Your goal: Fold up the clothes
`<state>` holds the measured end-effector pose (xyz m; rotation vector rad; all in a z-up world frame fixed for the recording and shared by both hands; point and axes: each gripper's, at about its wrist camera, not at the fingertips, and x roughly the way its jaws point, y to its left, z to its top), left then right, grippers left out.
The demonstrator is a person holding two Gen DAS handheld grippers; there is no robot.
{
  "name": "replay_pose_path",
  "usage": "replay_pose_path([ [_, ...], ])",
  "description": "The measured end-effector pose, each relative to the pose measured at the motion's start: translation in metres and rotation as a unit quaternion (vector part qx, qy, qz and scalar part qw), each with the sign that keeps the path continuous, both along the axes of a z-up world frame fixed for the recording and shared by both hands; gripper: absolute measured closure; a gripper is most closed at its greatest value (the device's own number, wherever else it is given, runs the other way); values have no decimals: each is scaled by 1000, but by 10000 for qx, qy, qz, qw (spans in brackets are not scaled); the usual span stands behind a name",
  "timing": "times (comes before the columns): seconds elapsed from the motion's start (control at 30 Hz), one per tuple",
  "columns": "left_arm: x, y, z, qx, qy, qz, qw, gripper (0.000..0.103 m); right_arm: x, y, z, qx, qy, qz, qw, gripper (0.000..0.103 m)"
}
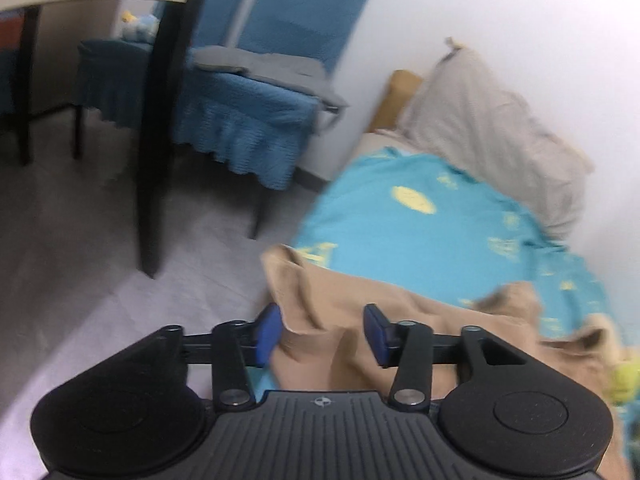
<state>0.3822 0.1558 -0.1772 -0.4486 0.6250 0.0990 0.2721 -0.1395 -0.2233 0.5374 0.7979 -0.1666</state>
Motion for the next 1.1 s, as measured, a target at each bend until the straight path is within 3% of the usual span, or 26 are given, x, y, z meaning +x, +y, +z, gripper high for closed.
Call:
replay_pose_path([
  [0.13, 2, -28, 3, -280, 44, -475, 9985, 38, 1, 1, 0, -25, 3, 8, 10000, 15],
  [0.23, 11, -51, -3, -140, 294, -425, 9986, 41, 1, 3, 0, -61, 8, 24, 10000, 15],
  [0.3, 18, -57, -10, -37, 435, -314, 9986, 52, 1, 4, 0, -76, 11, 38, 10000, 15],
  [0.37, 23, -58, -15, -32, 533, -266, 9982, 100, 1, 3, 0, -76, 11, 31, 10000, 15],
  [0.4, 25, -57, -15, -36, 563, -262, 9981, 102, 1, 3, 0, -73, 11, 23, 10000, 15],
  [0.57, 5, -18, 15, -282, -4, 100, 9996, 102, 0, 1, 0, -31, 11, -25, 10000, 15],
  [0.7, -4, 28, 14, -29, 318, 968, 9948, 102, -1, -1, 0, 18, 11, -69, 10000, 15],
  [0.87, -10, 66, -7, 268, 908, 1732, 9803, 101, -1, -2, 0, -37, -7, -76, 10000, 15],
  [0.97, -23, 68, -20, -154, 959, 1719, 9803, 99, 2, -1, 0, -88, -9, -32, 10000, 15],
  [1.1, -57, 49, -2, 72, 1136, 1142, 9869, 81, 4, 2, 2, -180, -68, 66, 9998, 15],
])
